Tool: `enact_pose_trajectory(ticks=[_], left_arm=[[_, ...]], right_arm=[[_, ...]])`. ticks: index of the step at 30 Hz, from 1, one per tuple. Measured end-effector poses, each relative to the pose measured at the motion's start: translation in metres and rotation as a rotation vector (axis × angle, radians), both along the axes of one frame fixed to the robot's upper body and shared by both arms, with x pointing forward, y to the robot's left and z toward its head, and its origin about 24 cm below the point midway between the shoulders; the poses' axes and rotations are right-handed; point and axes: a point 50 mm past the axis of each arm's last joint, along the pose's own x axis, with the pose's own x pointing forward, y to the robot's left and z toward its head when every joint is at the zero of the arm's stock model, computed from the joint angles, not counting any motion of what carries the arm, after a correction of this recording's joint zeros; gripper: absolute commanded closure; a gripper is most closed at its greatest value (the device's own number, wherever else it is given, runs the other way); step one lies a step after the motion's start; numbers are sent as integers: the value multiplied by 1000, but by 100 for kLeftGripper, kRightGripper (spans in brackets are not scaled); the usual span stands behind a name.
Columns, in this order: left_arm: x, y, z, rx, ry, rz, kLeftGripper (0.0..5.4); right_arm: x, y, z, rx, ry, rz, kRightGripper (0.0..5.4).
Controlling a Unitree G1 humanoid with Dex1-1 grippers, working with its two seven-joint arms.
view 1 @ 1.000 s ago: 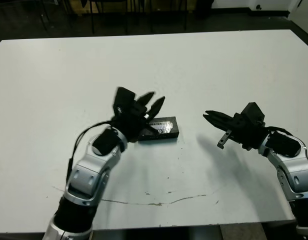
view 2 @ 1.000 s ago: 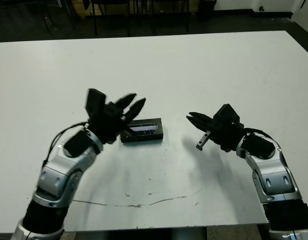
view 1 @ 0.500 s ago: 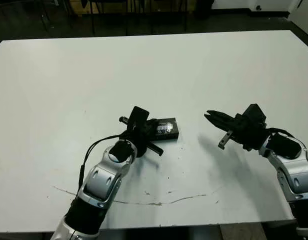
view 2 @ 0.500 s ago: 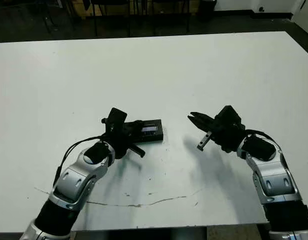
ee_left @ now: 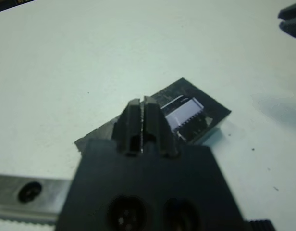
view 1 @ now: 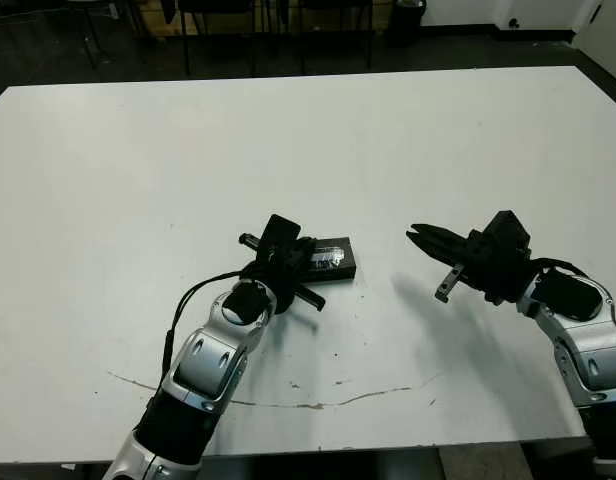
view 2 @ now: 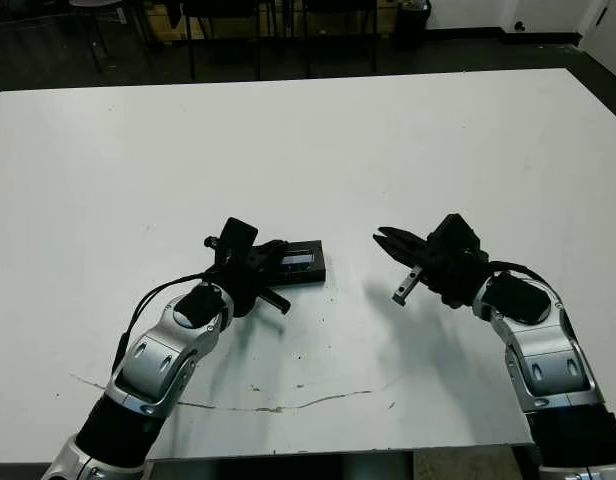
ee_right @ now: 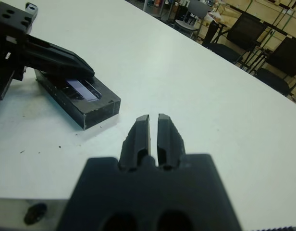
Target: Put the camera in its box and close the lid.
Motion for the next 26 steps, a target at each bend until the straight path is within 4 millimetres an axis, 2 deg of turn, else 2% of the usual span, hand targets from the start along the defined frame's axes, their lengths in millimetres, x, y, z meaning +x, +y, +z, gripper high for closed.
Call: enact_pose_trajectory(ticks=[8,15,19,22,26], left_arm=[[-25,25,6,-121,-79,-16,539],[-27,60,44,-181,-345,170,539],[-25,83,55,-209,-445,312,539],[-24,96,55,-231,-499,373,539],[-28,102,40,-272,-512,472,539]], right_arm=[[-8,2,-1,78,37,-21,540],[-8,2,0,133,11,-107,540],[-6,1,1,186,24,-172,540],[-5,1,1,215,6,-220,540],[-4,3,-3,264,-9,-299,540]])
